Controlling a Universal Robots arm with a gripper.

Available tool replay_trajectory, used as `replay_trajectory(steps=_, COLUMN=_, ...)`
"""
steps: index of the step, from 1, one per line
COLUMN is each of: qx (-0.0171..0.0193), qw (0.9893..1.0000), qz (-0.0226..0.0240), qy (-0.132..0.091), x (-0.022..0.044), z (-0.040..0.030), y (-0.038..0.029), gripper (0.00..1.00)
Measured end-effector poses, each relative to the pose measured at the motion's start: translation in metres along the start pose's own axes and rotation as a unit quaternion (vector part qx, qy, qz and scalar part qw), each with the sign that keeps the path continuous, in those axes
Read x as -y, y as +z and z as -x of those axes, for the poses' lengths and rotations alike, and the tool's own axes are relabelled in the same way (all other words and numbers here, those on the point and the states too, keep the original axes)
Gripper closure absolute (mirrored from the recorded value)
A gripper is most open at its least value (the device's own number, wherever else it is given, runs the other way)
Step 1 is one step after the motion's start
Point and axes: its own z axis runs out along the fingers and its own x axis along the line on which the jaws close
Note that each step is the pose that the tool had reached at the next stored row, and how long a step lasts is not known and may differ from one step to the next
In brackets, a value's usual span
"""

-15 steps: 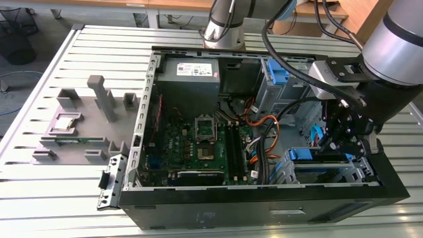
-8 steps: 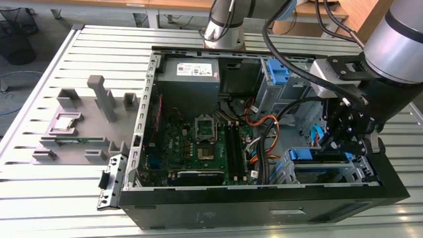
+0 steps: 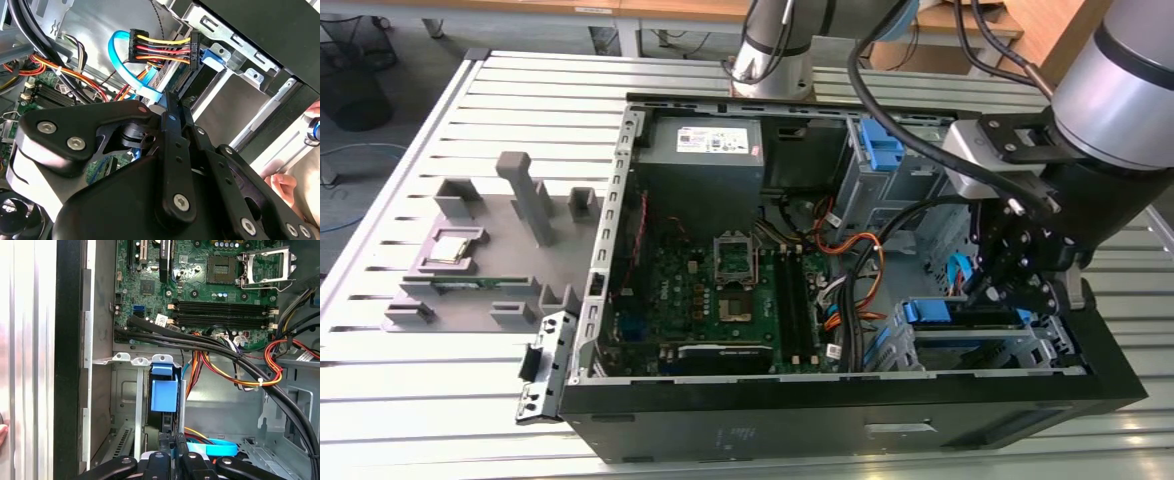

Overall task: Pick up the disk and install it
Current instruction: 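Insert the first disk wire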

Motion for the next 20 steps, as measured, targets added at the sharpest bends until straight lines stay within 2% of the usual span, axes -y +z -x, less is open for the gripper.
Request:
replay_trajectory(steps=17, qx=0.0, qw=1.0, qz=-0.0004, qy=0.0, x=0.0002, z=-0.0006, y=0.0021, gripper=0.84)
replay_trajectory(steps=20, qx=0.0001, qw=1.0, qz=-0.0004, qy=0.0, x=0.0004, z=-0.0006, y=-0.0006, gripper=0.84)
